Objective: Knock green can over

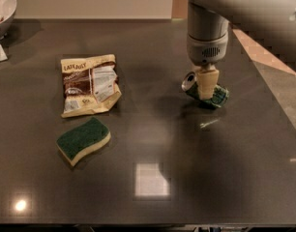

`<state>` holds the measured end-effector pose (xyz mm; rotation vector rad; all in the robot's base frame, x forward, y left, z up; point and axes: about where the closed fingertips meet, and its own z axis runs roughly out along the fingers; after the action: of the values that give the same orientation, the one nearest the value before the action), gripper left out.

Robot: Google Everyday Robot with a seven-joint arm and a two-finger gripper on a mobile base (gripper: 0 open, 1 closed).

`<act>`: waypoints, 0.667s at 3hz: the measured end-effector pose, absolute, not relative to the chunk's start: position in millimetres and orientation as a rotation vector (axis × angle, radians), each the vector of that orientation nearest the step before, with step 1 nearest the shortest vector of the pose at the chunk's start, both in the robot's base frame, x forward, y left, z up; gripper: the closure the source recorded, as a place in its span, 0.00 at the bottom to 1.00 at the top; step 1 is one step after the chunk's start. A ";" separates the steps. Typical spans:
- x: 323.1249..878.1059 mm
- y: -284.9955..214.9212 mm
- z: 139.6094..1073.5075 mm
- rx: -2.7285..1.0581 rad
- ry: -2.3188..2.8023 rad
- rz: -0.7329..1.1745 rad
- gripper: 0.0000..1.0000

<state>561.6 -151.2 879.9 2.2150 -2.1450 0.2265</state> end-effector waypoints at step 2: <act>548.6 -142.5 873.9 2.241 -2.132 0.131 0.00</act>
Offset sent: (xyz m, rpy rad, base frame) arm -0.0385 0.0070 -0.0053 0.0518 0.1419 0.0121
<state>548.6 -142.5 873.9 2.2410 -2.1321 0.1310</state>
